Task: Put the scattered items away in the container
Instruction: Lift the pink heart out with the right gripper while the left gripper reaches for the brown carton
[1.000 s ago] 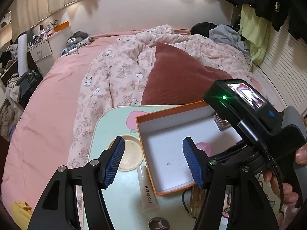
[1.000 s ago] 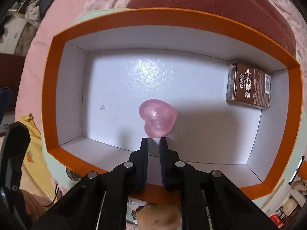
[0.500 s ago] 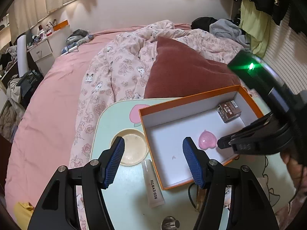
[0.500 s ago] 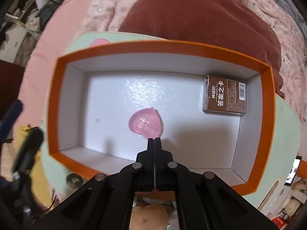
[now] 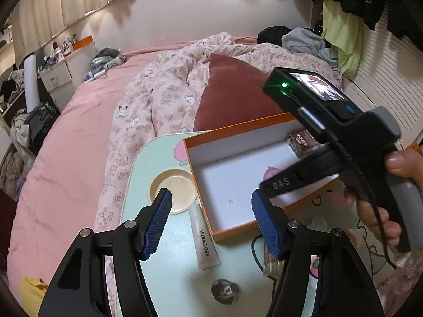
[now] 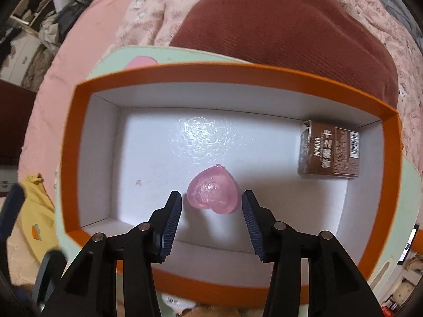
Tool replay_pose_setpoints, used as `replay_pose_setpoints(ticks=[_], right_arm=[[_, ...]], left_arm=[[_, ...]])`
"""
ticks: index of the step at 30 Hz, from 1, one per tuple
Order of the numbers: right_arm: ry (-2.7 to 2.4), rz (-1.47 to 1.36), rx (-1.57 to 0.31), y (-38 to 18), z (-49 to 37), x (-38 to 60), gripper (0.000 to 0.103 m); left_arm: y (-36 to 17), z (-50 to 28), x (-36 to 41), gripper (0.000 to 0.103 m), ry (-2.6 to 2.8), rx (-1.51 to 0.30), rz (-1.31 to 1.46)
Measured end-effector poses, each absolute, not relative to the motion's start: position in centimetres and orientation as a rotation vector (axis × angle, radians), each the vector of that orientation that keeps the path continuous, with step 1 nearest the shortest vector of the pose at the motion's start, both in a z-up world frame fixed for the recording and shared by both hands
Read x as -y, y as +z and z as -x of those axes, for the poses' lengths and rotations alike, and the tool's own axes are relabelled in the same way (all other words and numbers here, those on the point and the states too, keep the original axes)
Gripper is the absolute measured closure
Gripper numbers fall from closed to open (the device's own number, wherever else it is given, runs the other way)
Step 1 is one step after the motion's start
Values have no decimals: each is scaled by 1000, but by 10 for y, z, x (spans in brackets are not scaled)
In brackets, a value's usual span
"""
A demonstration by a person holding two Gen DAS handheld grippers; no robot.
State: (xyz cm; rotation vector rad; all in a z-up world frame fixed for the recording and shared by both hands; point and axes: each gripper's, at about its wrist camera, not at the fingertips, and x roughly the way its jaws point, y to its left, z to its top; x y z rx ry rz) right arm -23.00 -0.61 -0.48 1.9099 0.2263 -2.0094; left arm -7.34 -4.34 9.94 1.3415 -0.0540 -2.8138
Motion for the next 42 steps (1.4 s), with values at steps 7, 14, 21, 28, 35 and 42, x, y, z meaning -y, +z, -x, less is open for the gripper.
replay_pose_setpoints(ticks=[7, 14, 21, 28, 35, 42], right_arm=[[-2059, -1911, -365, -2, 224, 13, 65], [-2088, -1900, -412, 1, 221, 19, 66], [-2101, -1863, -308, 18, 219, 2, 66], [-2185, -1750, -191, 71, 184, -62, 66], [-2245, -1733, -102, 91, 160, -117, 65], [-2288, -1745, -23, 87, 151, -169, 66]], left_arm=[[102, 68, 42, 39, -2832, 52, -1340], [101, 67, 39, 39, -2831, 76, -1336], [99, 68, 44, 39, -2820, 44, -1360], [96, 100, 47, 40, -2837, -299, -1619], [71, 166, -11, 40, -2759, -415, -1859], [54, 215, -57, 40, -2721, -537, -1859]])
